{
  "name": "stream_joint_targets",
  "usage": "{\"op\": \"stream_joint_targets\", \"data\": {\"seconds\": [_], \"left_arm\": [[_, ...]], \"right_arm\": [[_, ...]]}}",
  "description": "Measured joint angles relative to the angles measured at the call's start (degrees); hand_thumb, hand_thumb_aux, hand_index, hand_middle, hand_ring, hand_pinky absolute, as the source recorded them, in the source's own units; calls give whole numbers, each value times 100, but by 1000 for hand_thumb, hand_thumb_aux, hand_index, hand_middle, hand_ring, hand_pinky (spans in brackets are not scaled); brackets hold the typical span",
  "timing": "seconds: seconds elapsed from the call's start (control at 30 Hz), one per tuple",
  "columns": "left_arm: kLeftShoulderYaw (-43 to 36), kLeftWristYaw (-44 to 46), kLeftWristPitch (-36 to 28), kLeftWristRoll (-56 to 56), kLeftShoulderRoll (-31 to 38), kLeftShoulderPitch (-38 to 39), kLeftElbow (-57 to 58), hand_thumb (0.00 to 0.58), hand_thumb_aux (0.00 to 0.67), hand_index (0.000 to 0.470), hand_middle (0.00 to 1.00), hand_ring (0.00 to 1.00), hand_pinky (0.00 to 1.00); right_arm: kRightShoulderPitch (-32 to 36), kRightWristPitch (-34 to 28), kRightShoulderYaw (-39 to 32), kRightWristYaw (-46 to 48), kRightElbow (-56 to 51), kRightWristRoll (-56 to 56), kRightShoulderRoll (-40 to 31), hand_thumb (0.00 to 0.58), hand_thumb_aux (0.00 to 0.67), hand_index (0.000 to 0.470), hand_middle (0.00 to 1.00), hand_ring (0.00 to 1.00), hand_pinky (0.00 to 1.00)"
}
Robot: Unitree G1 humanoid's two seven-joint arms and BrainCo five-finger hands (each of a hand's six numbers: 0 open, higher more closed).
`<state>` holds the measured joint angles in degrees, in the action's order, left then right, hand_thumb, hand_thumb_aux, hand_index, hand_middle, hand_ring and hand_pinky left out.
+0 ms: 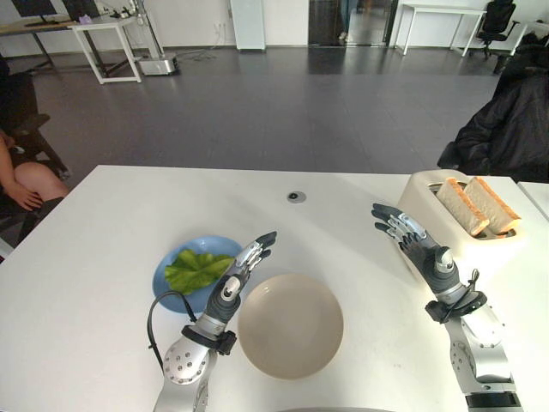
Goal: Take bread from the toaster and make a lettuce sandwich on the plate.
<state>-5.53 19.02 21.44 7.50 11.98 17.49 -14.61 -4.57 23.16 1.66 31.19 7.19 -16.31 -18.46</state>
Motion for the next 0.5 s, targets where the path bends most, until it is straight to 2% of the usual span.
{"op": "stream_joint_targets", "data": {"seconds": [0.23,0.3,0.4,0.43,0.5], "left_arm": [[-13,-7,25,-72,-12,33,-5,0,0,0,0,0,0],[-27,-10,27,-76,-14,33,-8,0,0,0,0,0,0],[-64,-33,29,-180,-36,49,-29,0,0,0,0,0,0],[-86,-50,30,-204,-55,80,-34,0,0,0,0,0,0],[-126,-76,35,-237,-83,83,-48,0,0,0,0,0,0]], "right_arm": [[0,353,94,38,117,73,-24,0,0,0,0,0,0],[97,369,489,0,502,-205,-220,0,0,0,0,0,0],[739,97,1354,-238,601,-572,-790,0,0,0,0,0,0],[1101,-21,1746,-411,408,-493,-1175,0,0,0,0,0,0],[1401,-176,2024,-791,-173,379,-1717,0,0,0,0,0,0]]}}
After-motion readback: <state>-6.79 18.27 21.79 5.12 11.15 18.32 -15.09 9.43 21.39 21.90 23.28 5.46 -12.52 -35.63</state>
